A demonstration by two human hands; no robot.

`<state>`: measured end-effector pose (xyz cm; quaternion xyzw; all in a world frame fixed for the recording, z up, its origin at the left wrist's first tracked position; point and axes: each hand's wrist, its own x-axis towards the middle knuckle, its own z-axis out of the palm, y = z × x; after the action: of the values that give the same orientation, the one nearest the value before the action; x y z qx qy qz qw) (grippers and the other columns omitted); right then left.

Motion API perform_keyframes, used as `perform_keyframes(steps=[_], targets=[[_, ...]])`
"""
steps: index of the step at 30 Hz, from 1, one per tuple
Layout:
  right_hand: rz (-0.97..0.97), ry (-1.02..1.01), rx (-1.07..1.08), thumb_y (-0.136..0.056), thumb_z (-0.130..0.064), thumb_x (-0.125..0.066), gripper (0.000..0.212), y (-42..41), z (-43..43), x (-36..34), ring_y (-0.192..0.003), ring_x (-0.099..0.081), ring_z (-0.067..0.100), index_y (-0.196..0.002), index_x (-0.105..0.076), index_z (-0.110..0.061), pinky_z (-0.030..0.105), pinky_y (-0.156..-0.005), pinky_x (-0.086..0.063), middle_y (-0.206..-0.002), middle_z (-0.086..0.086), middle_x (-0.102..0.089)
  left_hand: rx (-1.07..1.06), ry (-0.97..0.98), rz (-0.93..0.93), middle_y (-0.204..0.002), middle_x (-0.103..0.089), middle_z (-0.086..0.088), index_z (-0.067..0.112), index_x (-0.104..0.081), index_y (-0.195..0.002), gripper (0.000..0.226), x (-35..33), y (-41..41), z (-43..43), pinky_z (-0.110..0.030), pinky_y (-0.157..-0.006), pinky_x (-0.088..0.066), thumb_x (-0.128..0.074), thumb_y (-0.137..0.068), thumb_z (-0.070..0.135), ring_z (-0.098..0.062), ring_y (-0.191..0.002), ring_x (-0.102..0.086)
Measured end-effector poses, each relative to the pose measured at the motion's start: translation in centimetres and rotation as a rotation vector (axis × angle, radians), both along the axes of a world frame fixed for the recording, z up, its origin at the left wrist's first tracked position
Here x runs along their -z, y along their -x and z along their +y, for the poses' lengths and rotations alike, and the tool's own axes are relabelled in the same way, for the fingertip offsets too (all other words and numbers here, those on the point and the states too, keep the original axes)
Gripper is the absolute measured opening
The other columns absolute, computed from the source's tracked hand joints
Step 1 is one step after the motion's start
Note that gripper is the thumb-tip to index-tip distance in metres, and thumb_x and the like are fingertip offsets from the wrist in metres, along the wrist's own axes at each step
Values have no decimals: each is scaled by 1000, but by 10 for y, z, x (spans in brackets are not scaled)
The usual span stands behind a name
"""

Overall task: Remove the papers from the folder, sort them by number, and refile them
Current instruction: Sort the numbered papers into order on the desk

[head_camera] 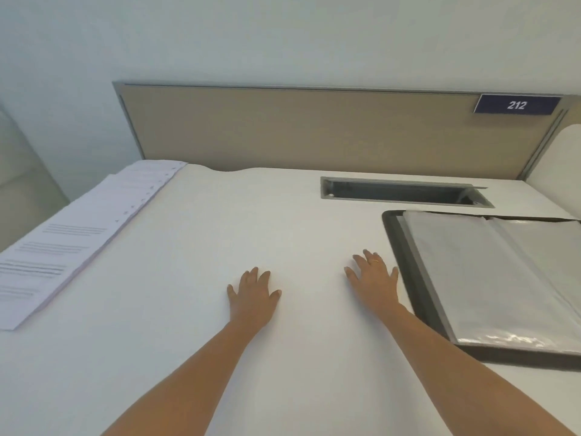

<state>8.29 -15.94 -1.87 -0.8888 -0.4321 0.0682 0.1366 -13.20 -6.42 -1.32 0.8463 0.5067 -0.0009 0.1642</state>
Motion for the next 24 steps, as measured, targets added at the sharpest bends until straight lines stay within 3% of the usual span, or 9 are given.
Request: perform_keyframes(steps=[7, 13, 21, 24], targets=[[11, 29, -58, -100, -43, -31, 47, 114, 81, 10, -145, -10, 14, -143, -32, -24, 50, -114, -11, -157, -2, -16, -62, -3, 40, -159, -4, 1, 24, -16, -149, 54, -1, 122, 73, -47, -116, -5, -29, -100, 43, -15, -146, -1], [-8, 16, -158, -99, -46, -28, 50, 191, 140, 12, -145, -10, 12, -144, -30, -24, 51, -114, -10, -157, -3, -16, -18, -179, 181, -159, -3, 3, 23, -16, -149, 53, -3, 200, 120, -49, -115, 6, -24, -101, 44, -12, -146, 0], [61, 42, -347, -100, -44, -29, 50, 245, 207, 8, -145, -5, 12, -145, -27, -24, 51, -115, -4, -157, -5, -12, -164, -175, 140, -158, -8, 2, 24, -20, -148, 53, -9, 250, 178, -52, -114, -4, -28, -100, 45, -14, -146, -5], [50, 27, -396, -95, -53, -19, 59, 257, 225, 7, -145, -8, 12, -144, -29, -24, 52, -114, -6, -157, -4, -15, -231, -164, 89, -158, -11, 2, 23, -23, -147, 53, -9, 263, 196, -53, -114, -5, -30, -99, 45, -14, -145, -7]])
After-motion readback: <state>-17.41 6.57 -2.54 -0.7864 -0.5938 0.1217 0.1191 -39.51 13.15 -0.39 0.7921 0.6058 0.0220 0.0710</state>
